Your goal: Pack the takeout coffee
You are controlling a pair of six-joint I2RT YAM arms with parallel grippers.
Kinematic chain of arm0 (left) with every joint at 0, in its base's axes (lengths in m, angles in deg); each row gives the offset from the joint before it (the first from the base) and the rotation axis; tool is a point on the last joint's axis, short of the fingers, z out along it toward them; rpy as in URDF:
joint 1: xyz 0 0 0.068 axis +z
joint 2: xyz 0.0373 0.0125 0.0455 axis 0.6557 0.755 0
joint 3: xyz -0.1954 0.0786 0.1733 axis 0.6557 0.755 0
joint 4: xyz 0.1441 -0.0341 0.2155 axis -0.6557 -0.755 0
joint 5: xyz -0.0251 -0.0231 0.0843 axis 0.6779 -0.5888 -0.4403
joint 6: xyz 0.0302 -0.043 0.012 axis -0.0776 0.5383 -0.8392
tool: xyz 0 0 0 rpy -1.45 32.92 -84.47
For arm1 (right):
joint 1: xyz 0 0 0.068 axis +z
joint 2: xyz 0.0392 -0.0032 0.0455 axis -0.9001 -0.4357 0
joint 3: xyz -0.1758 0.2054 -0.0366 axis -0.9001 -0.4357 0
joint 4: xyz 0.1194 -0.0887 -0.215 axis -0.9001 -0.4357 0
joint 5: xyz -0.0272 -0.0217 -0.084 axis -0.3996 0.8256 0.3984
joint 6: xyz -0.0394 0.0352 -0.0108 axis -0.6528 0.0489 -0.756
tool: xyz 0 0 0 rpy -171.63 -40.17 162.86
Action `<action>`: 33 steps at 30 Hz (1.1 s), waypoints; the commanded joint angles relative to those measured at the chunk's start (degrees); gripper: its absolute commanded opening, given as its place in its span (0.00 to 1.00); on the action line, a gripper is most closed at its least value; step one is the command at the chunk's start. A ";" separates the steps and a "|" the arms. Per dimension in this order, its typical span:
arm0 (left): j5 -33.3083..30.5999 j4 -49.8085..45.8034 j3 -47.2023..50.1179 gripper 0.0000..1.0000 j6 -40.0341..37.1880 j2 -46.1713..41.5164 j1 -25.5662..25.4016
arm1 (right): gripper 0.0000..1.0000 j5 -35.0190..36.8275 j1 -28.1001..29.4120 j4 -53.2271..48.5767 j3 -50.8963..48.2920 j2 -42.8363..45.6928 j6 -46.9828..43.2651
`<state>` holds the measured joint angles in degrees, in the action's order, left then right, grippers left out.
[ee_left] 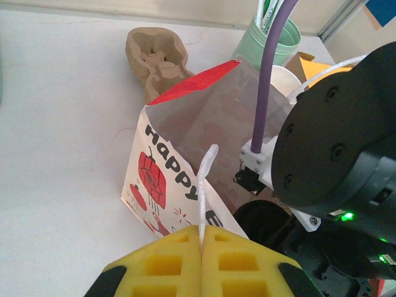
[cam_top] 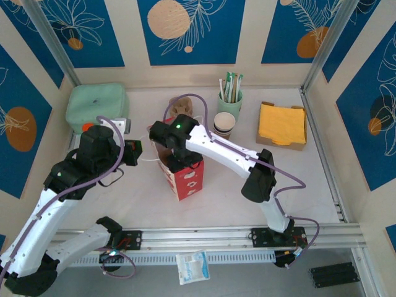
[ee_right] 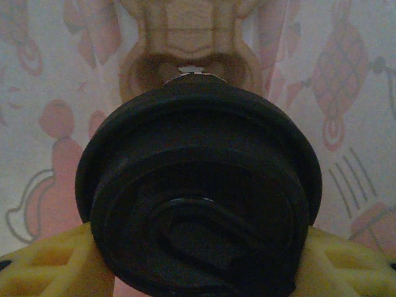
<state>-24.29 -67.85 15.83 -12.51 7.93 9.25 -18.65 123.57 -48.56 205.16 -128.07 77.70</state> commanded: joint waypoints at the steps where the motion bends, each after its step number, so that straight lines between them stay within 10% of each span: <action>1: -0.23 -0.59 0.12 0.00 0.92 -0.03 0.45 | 0.58 -3.07 -0.60 1.67 -0.99 3.09 0.67; 33: 0.21 -0.64 0.17 0.00 1.28 -0.37 0.46 | 0.58 -0.33 -0.03 4.01 -5.00 2.59 3.17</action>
<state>-24.27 -67.85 15.85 -11.61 7.91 9.25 -21.36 123.15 -42.15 198.86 -125.79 79.43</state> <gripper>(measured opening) 0.063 0.609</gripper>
